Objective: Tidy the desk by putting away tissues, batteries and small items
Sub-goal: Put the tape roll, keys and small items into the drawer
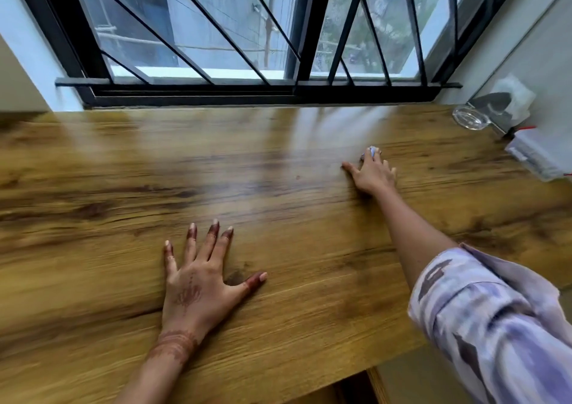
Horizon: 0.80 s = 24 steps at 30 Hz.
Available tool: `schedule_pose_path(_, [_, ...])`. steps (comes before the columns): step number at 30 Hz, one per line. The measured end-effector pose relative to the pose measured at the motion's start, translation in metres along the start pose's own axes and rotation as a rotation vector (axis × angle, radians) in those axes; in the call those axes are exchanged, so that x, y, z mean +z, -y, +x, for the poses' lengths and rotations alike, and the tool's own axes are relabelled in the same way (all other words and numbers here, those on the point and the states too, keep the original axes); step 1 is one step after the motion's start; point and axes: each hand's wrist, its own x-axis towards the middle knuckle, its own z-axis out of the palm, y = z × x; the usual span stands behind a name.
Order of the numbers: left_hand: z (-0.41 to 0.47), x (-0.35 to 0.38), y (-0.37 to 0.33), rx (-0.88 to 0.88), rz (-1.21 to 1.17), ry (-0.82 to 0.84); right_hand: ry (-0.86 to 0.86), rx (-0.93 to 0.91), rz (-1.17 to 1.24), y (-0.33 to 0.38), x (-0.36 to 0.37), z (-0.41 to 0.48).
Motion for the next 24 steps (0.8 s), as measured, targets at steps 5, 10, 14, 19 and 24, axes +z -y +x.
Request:
schedule_pose_path(5, [-0.001,-0.001,0.000,-0.001,0.011,0.010,-0.237,-0.054,0.074,0.005,0.008,-0.007])
schedule_pose_path(10, [-0.001,-0.001,0.000,0.012,0.013,0.016,-0.332,-0.032,0.178,0.011,0.011,-0.041])
schedule_pose_path(14, [-0.001,-0.003,-0.002,0.020,-0.041,0.021,-0.328,-0.092,0.236,0.016,0.009,-0.084])
schedule_pose_path(19, [-0.028,-0.011,-0.006,0.026,-0.188,-0.009,-0.323,-0.170,0.528,0.027,0.014,-0.184])
schedule_pose_path(24, [-0.110,-0.018,-0.003,-0.020,-0.341,-0.051,-0.298,-0.288,0.766,0.032,0.019,-0.307])
